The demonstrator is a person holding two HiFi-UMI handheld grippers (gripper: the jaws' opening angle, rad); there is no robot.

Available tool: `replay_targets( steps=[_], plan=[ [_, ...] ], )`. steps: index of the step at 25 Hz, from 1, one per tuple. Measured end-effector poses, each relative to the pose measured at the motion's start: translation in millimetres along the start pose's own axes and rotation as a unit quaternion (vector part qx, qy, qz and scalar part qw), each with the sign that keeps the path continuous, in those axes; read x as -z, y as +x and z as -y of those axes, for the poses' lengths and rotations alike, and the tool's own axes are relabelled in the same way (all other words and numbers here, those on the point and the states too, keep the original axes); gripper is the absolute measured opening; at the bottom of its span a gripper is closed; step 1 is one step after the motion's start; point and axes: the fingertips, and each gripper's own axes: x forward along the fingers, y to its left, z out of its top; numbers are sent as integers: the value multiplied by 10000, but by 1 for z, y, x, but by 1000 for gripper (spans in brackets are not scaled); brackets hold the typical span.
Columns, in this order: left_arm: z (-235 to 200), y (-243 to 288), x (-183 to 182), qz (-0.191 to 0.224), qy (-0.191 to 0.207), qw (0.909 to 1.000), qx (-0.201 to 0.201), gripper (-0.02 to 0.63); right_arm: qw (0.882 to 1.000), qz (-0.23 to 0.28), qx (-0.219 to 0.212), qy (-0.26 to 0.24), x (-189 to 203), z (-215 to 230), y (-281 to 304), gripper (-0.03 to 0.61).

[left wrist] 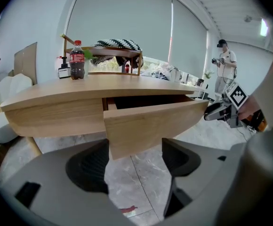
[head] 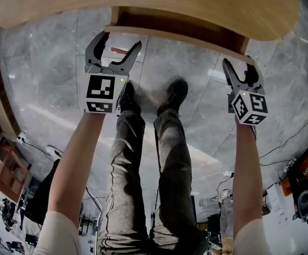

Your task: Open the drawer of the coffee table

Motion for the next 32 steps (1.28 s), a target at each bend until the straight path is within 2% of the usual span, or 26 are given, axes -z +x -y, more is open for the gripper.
replay_targets(
  steps=[17, 26, 32],
  plan=[
    [6, -14, 14, -107, -109, 9999, 8, 373, 9998, -48, 2, 188, 12, -12, -9, 377],
    [4, -14, 12, -105, -296, 9994, -172, 351, 9995, 12, 81, 320, 12, -10, -11, 377],
    [6, -18, 15, -123, -251, 9995, -123, 351, 9997, -30, 33, 246, 15, -13, -14, 377]
  ],
)
